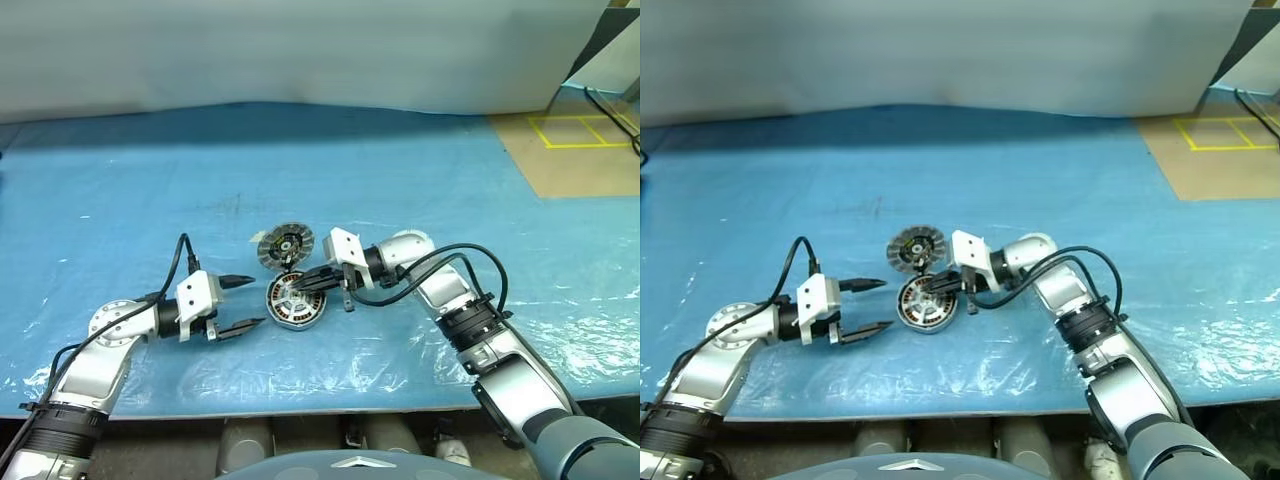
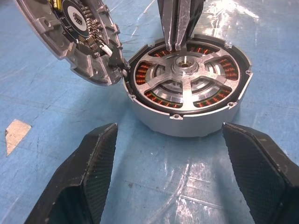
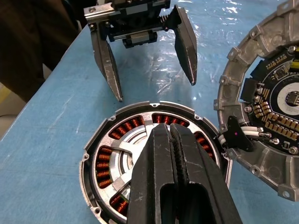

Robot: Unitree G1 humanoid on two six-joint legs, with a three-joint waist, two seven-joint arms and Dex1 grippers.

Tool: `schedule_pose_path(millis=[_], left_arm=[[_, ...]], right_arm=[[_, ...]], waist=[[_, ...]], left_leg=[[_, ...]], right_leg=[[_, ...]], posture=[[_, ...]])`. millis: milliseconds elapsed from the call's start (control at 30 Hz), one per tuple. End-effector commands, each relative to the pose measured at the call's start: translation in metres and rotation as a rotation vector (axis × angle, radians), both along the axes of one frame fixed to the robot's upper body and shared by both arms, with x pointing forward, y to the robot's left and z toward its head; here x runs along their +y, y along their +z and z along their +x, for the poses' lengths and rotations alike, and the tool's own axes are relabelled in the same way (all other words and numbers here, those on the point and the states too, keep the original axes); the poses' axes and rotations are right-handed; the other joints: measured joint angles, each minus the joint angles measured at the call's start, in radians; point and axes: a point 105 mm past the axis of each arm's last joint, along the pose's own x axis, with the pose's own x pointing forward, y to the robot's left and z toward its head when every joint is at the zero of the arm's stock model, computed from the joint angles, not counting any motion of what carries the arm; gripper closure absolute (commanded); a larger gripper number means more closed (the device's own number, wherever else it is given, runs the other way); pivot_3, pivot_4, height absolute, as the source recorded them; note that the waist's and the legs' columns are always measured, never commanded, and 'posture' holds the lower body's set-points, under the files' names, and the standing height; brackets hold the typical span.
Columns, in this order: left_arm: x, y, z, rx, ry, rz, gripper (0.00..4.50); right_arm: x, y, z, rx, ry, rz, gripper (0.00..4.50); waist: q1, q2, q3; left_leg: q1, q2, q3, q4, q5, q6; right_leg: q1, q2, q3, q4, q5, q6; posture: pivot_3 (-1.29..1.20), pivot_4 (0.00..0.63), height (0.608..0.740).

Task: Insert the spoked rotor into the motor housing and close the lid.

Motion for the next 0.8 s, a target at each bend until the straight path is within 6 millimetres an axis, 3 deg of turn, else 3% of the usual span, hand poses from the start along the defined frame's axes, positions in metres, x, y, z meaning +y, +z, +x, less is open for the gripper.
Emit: schedule_pose_path(millis=[33,133,333,400,567,700,800], left_arm=[[0.004,0.01,0.001,-0.037,0.011,-0.008,0.77],[0.003,0.01,0.003,-0.044,0.021,-0.008,0.77],[0.012,0.015,0.016,-0.062,0.088,-0.023,0.77],[0.015,0.018,0.022,-0.077,0.114,-0.032,0.77],[0.03,0.031,0.041,-0.077,0.207,-0.082,0.77],[0.043,0.034,0.064,-0.061,0.312,-0.101,0.77],[0.044,0.04,0.084,-0.043,0.36,-0.142,1.35]], right_arm=[[0.003,0.006,0.001,-0.021,0.016,-0.008,4.47],[-0.001,-0.004,-0.002,-0.031,0.02,-0.061,4.47],[-0.006,0.002,-0.003,-0.106,0.02,-0.034,4.47],[-0.005,0.009,-0.003,-0.127,0.013,-0.01,4.47],[-0.011,0.053,0.007,-0.129,-0.071,0.151,4.47],[-0.03,0.062,0.019,-0.148,-0.183,0.142,4.47],[-0.046,0.062,0.023,-0.14,-0.251,0.124,4.5]], waist=[[0.0,0.0,0.0],[0.0,0.0,0.0],[0.001,0.0,0.0],[0.001,0.0,0.0],[0.001,0.0,0.0],[0.002,0.0,0.0],[0.009,0.0,0.0]], left_leg=[[0.0,0.0,0.0,0.0,0.0,0.0],[0.0,0.0,0.0,0.0,0.0,0.0],[0.0,0.0,0.0,0.0,0.0,0.0],[0.0,0.0,0.0,0.0,0.0,0.0],[0.0,0.0,0.0,0.0,0.0,0.0],[0.001,0.0,0.0,0.0,0.0,0.0],[0.001,-0.001,-0.001,0.001,0.0,-0.001]], right_leg=[[0.0,0.0,0.0,0.0,0.0,0.0],[0.0,0.0,0.0,0.0,0.0,0.0],[0.0,0.0,0.0,0.0,0.0,0.0],[0.0,0.0,0.0,0.0,0.0,0.0],[0.0,0.0,0.0,0.0,0.001,0.002],[0.001,0.0,0.0,0.0,0.002,0.003],[0.001,0.0,0.0,0.0,0.002,0.004]], posture=[[0.0,0.15,0.74],[0.0,0.15,0.74],[0.0,0.15,0.74],[0.0,0.15,0.74],[0.0,0.15,0.74],[0.0,0.15,0.74],[0.0,0.15,0.74]])
